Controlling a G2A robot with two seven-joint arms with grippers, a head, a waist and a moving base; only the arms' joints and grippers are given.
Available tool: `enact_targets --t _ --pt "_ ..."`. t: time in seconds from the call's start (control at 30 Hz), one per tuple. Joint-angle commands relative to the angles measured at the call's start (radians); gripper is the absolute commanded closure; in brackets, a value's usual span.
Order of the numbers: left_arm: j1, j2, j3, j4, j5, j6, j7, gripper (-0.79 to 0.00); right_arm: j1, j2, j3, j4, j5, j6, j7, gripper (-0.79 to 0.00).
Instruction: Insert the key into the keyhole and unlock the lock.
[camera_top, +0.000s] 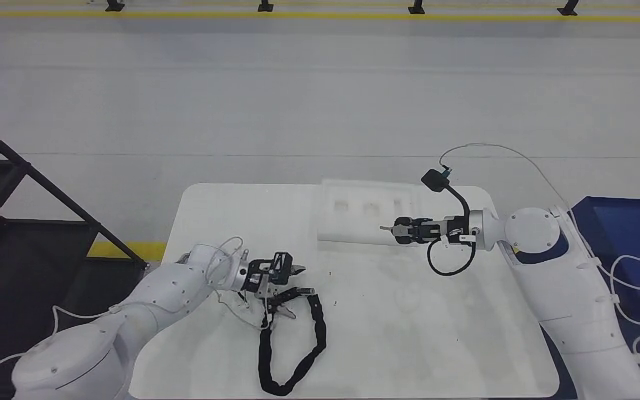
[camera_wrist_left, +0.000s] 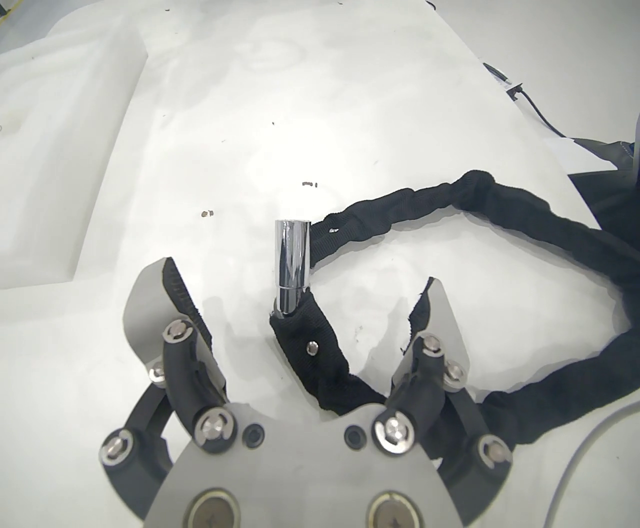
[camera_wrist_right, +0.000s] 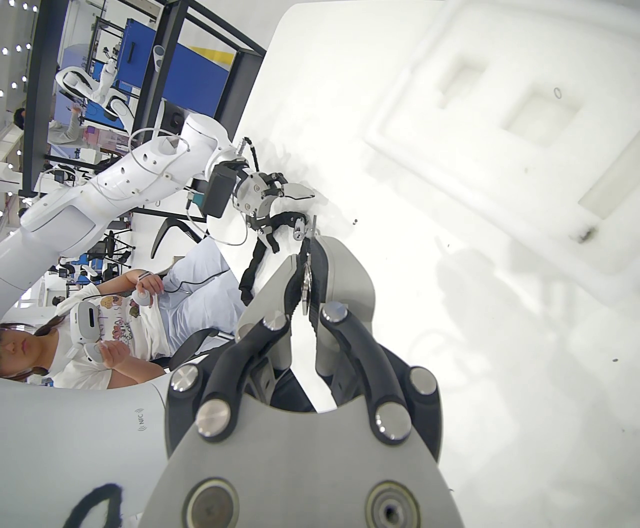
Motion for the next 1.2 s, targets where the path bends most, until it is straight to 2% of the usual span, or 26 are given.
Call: enact_targets --t 0.0,0.17,0.27,0.3,0.57,0.7,0.87,1.17 --pt "0.001 -0.005 0.0 0.007 0.016 0.004 0.008 -0.419 0.0 0.0 0.0 0.0 0.0 0.0 0.0 0.0" --pt "0.003 -0.018 0.0 0.019 0.056 0.013 0.014 -0.308 0.0 0.0 0.0 0.0 0.0 0.0 0.0 0.0" --pt "0.002 -0.025 -0.001 0.031 0.065 0.015 0.022 -0.028 0.0 0.0 0.0 0.0 0.0 0.0 0.0 0.0" --pt "0.001 -0.027 -0.002 0.036 0.068 0.017 0.023 -0.003 0.0 0.0 0.0 0.0 0.0 0.0 0.0 0.0" --pt "-0.01 -0.039 -0.018 0.063 0.061 0.004 0.04 0.0 0.0 0.0 0.0 0.0 0.0 0.0 0.0 0.0" --pt "-0.022 -0.033 -0.036 0.033 0.017 0.0 0.039 0.0 0.0 0.0 0.0 0.0 0.0 0.0 0.0 0.0" --pt "-0.035 0.0 -0.05 -0.053 -0.058 -0.016 0.022 0.0 0.0 0.0 0.0 0.0 0.0 0.0 0.0 0.0" --pt "-0.054 0.093 -0.116 -0.246 -0.204 -0.075 -0.036 0.0 0.0 0.0 0.0 0.0 0.0 0.0 0.0 0.0"
